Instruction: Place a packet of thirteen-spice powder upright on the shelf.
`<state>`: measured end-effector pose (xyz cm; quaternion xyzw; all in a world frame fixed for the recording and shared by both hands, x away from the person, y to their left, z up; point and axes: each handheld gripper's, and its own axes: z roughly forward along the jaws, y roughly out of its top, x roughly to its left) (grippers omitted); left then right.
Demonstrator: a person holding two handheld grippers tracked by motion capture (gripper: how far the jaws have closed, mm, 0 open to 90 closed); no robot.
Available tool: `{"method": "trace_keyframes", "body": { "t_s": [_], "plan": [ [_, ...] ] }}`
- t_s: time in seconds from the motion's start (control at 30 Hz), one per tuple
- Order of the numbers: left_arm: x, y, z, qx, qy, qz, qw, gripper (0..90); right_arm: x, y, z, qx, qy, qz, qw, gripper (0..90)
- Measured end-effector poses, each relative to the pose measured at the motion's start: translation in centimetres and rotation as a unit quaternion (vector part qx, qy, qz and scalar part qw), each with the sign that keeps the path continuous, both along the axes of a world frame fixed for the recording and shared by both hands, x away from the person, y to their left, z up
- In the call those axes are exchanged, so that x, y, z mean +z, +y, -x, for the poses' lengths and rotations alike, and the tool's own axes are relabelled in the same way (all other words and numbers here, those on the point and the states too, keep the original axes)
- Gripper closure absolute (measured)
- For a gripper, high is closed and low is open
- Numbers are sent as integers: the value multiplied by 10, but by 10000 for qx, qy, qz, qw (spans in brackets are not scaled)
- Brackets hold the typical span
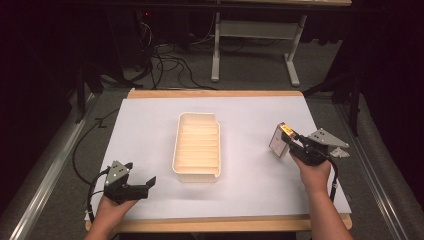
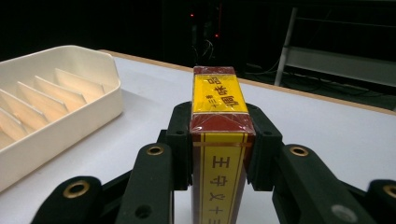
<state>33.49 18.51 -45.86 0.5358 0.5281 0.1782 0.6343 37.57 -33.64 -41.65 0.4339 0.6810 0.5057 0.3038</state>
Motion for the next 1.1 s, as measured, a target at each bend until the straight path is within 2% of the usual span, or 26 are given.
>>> {"method": "trace_keyframes", "body": {
  "t_s": [0.33, 0.6, 0.9, 1.0, 1.07, 1.1],
  "plan": [
    [0, -1, 1, -15, -9, 9, 10000, 18, 2, 4, 1, 134, -41, 58, 9999, 685],
    [0, -2, 2, -61, -7, -56, 10000, 18, 8, 7, 4, 299, -97, 14, 9995, 685],
    [1, 0, 0, -83, -27, -18, 10000, 18, 11, 22, 3, 713, -115, 69, 9974, 685],
    [0, 0, 1, -113, -32, -69, 9999, 18, 14, 30, 5, 908, -177, 71, 9957, 684],
    [2, 0, 1, -118, -50, -45, 9999, 18, 18, 38, 6, 1092, -174, 58, 9939, 684],
    [2, 0, 1, -107, -62, -20, 9999, 18, 18, 38, 6, 1092, -174, 58, 9939, 684]
  ]
}}
